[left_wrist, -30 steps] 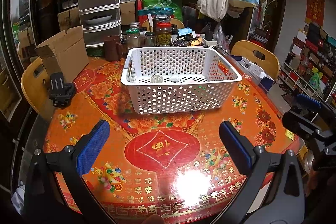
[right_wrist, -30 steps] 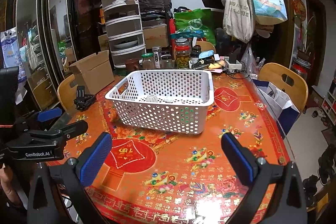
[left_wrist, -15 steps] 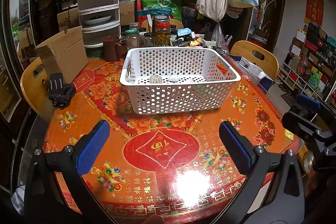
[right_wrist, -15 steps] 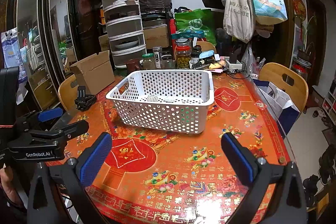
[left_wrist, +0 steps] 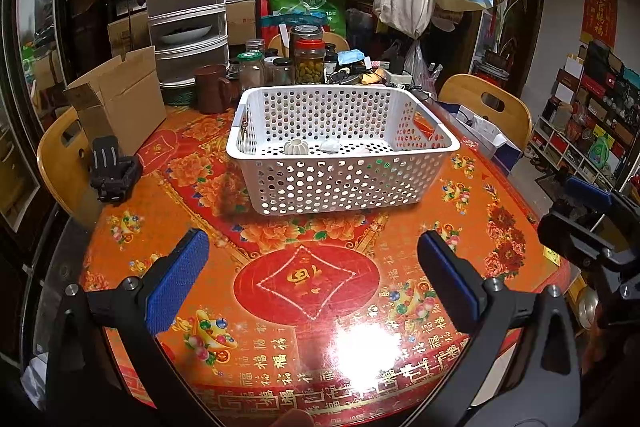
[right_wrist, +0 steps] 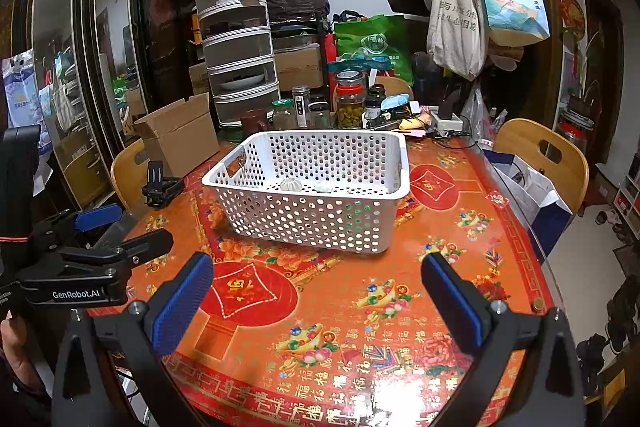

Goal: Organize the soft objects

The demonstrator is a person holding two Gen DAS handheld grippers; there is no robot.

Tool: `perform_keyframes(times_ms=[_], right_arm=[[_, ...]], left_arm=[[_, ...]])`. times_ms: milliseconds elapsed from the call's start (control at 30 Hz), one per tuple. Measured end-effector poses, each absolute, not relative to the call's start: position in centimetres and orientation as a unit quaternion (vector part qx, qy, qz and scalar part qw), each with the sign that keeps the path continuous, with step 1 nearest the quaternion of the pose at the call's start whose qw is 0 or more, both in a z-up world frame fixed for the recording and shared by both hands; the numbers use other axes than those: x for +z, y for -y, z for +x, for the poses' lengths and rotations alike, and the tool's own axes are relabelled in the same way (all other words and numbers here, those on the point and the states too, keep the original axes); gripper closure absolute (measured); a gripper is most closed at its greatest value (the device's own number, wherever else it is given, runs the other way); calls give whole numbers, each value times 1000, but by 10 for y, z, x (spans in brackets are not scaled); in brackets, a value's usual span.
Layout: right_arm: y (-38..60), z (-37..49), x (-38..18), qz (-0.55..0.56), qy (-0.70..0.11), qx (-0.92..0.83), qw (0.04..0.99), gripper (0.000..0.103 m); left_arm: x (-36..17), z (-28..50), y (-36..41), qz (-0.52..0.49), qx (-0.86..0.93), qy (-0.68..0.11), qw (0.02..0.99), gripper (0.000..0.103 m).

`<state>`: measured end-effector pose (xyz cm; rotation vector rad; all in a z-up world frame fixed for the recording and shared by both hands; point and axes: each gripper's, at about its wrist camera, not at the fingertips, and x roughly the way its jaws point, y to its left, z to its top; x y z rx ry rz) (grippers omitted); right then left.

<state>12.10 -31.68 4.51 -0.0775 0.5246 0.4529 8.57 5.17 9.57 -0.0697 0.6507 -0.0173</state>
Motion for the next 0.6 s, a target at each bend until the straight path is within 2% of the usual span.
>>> perform_keyframes(times_ms=[600], right_arm=[[317,122,45,-38,-258,222,940,0]], left_arm=[[92,88,-49,-28,-12,-325,945,0]])
